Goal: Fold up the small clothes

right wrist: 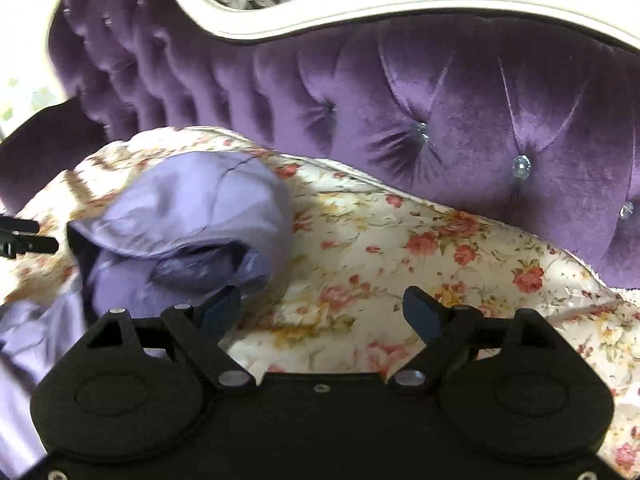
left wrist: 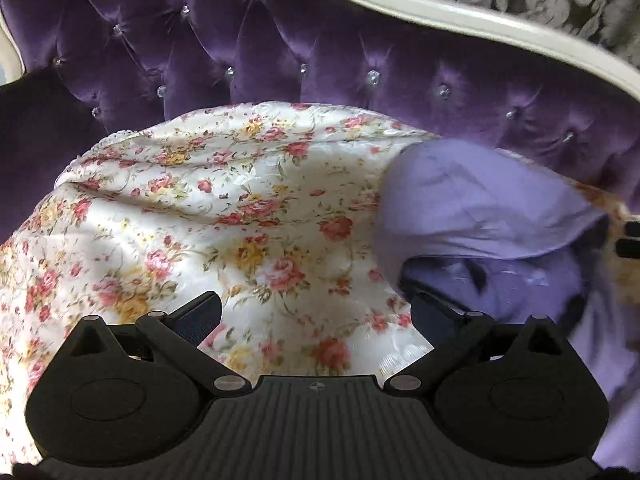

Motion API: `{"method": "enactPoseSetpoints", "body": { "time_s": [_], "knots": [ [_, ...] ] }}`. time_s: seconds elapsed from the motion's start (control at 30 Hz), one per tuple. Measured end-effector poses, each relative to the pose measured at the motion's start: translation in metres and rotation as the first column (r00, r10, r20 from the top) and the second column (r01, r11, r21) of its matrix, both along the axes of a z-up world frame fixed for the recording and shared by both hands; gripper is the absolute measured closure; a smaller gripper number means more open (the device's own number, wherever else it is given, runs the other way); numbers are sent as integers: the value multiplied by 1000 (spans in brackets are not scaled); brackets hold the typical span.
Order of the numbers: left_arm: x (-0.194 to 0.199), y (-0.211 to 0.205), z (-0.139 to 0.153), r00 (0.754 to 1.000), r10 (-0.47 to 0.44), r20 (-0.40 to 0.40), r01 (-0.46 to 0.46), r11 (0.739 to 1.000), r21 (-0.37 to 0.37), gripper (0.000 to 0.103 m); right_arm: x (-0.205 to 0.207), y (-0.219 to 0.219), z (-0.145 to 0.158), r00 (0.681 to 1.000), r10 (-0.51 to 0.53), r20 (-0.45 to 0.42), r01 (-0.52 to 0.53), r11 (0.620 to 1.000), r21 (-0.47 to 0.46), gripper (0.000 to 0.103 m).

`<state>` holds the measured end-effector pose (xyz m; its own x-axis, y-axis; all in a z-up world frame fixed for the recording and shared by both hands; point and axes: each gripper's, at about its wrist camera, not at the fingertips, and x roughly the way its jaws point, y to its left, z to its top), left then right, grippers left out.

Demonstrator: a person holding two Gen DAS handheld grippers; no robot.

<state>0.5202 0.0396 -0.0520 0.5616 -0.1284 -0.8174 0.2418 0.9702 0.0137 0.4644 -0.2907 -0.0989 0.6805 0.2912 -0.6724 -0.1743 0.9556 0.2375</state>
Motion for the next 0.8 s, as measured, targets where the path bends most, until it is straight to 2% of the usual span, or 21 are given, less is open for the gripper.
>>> {"method": "enactPoseSetpoints", "body": {
  "time_s": [0.1, 0.17, 0.23, 0.37, 0.47, 0.53, 0.6, 0.63, 0.7, 0.8],
  "knots": [
    [-1, 2, 20, 999, 42, 29, -39, 994, -104, 0, 3, 0, 10, 999, 14, 38, -16, 999, 50, 14],
    [3, -4, 31, 996, 74, 51, -62, 977, -203, 0, 7, 0, 18, 997, 10, 80, -20, 993, 115, 14],
    [8, -15, 36, 993, 96, 72, -75, 964, -257, 0, 17, 2, 24, 993, 4, 117, -24, 986, 168, 14],
    [29, -46, 23, 995, 75, 66, -56, 966, -253, 0, 47, 14, 21, 992, -16, 123, -6, 984, 180, 15],
    [42, -55, 0, 995, 96, 30, -84, 956, -283, 1, 66, 20, 12, 996, -29, 84, 10, 977, 215, 15],
    [48, -57, -16, 993, 116, -6, -113, 951, -286, 1, 77, 23, 1, 998, -37, 47, 24, 969, 246, 21],
    [52, -56, -32, 991, 131, -30, -135, 957, -256, 1, 85, 24, -11, 999, -37, 4, 35, 959, 282, 33],
    [54, -56, -39, 990, 136, -37, -141, 962, -232, 1, 88, 23, -16, 999, -36, -16, 39, 955, 294, 36],
    [57, -53, -51, 990, 133, -45, -139, 972, -188, 1, 93, 23, -26, 998, -30, -52, 44, 953, 298, 38],
    [59, -49, -60, 992, 120, -34, -123, 979, -163, 1, 97, 22, -40, 996, -24, -90, 50, 955, 293, 38]
  ]
}}
